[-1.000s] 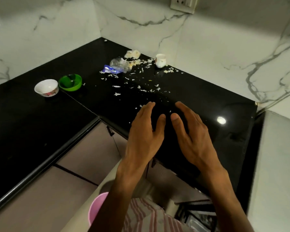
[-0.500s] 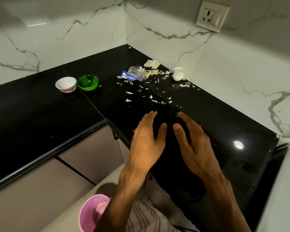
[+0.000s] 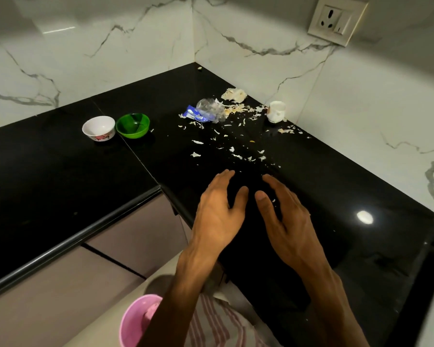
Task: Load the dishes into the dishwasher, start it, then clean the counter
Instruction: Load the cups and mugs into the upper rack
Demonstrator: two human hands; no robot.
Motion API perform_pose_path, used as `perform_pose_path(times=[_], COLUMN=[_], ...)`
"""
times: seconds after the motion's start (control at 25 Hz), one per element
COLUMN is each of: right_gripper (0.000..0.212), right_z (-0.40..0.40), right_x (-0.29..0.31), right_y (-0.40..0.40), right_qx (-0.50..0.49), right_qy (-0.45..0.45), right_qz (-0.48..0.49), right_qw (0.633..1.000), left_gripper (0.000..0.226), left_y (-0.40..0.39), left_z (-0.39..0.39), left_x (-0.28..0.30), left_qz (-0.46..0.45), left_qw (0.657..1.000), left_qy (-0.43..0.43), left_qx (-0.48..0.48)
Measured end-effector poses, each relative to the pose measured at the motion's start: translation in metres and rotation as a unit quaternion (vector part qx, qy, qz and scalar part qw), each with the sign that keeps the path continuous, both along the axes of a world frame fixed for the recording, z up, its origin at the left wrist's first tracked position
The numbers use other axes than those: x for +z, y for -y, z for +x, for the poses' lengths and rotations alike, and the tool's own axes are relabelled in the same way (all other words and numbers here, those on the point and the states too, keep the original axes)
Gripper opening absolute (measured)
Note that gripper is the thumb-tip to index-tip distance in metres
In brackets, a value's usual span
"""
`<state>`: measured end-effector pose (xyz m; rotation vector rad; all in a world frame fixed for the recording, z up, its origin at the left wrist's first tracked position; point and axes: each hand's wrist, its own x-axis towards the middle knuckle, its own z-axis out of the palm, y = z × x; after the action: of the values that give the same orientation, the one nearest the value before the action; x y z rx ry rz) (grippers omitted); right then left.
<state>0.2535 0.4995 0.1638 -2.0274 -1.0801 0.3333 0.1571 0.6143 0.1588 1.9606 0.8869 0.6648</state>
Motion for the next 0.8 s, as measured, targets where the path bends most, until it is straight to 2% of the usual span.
perform_pose_path(times=[0.16,0.36,0.48,0.6,0.72,0.8], right_gripper=[0.061,0.047,0.034,0.023,0.023,0.022], right_z=[-0.002,-0.007,-0.012,-0.009,-0.006,-0.008], right_x=[-0.008,-0.027,-0.048,-0.08,-0.097,-0.102], right_y=[-0.056,-0.181,-0.262,-0.34,-0.398,-0.428], right_qx=[0.029,0.064,0.051,0.046,0.004,-0.017], right_qy=[-0.008,-0.041,-0.103,-0.169,-0.284,-0.318], right_qz=[-0.026,-0.044,-0.027,-0.072,-0.097,-0.111], right_qw=[0.999,0.996,0.993,0.982,0.954,0.941], left_gripper=[0.046,0.039,0.044,0.049,0.054,0.058], left_y=[-0.052,-0.15,-0.219,-0.288,-0.348,-0.377], left_z=[0.004,-0.013,-0.032,-0.053,-0.07,-0.076], left_x=[-0.011,-0.038,-0.066,-0.088,-0.095,-0.096], left_qz=[0.008,-0.009,-0.032,-0.052,-0.075,-0.085], left_qw=[1.0,0.994,0.984,0.971,0.952,0.942], left_qy=[0.001,-0.004,-0.054,-0.103,-0.129,-0.123], left_qx=[0.027,0.106,0.165,0.207,0.267,0.302])
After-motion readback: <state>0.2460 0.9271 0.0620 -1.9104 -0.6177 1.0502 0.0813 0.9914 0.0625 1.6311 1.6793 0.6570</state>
